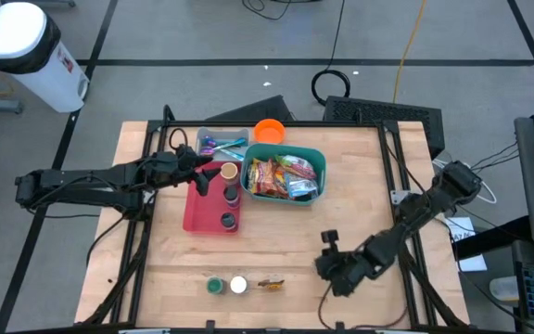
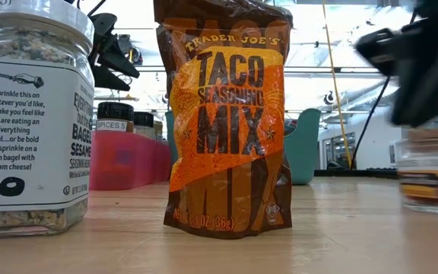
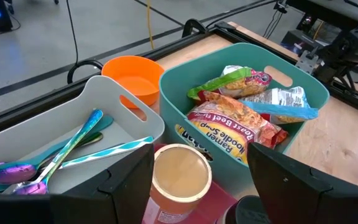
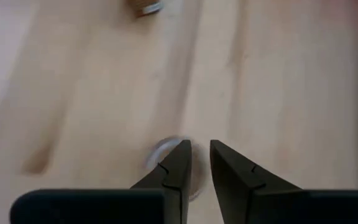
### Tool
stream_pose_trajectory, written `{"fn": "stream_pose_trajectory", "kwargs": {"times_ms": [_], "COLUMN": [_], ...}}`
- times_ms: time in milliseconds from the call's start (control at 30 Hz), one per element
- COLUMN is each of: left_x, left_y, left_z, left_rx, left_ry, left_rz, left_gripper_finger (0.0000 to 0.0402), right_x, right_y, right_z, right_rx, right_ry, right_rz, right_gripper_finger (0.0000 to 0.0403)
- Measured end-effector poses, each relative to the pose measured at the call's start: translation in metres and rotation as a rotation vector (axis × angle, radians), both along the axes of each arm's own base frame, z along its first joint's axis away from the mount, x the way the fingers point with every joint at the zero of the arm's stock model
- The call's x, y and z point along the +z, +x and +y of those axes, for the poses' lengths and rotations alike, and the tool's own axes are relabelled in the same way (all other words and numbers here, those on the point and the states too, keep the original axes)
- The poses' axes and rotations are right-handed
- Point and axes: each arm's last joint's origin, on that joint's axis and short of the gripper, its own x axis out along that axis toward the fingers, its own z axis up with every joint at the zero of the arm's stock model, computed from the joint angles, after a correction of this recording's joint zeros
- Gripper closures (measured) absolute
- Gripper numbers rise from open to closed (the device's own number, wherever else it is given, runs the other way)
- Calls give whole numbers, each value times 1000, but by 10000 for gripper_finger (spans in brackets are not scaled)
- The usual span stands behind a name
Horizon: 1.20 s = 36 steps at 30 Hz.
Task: Pick & Place Food Item
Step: Put the brown spice bottle into the red bin
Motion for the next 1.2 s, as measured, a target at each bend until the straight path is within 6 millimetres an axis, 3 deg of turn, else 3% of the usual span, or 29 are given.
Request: {"fn": "stream_pose_trajectory", "kwargs": {"times_ms": [300, 467, 633, 933, 1200], "left_x": [0, 0, 0, 0, 0], "left_y": [0, 0, 0, 0, 0], "left_z": [0, 0, 0, 0, 0], "left_rx": [-2, -3, -3, -1, -1], "left_ry": [3, 3, 5, 4, 3], "left_rz": [2, 2, 2, 1, 0], "left_gripper_finger": [135, 135, 135, 135, 135], "right_x": [9, 23, 40, 60, 80], "right_y": [44, 56, 60, 56, 57], "right_z": [-45, -60, -53, -23, -14], "right_rx": [3, -11, 68, 345, 527], "right_ry": [-71, -66, 95, 326, 523], "right_rz": [-127, -232, -342, -476, -614], "right_gripper_finger": [354, 353, 353, 353, 353]}}
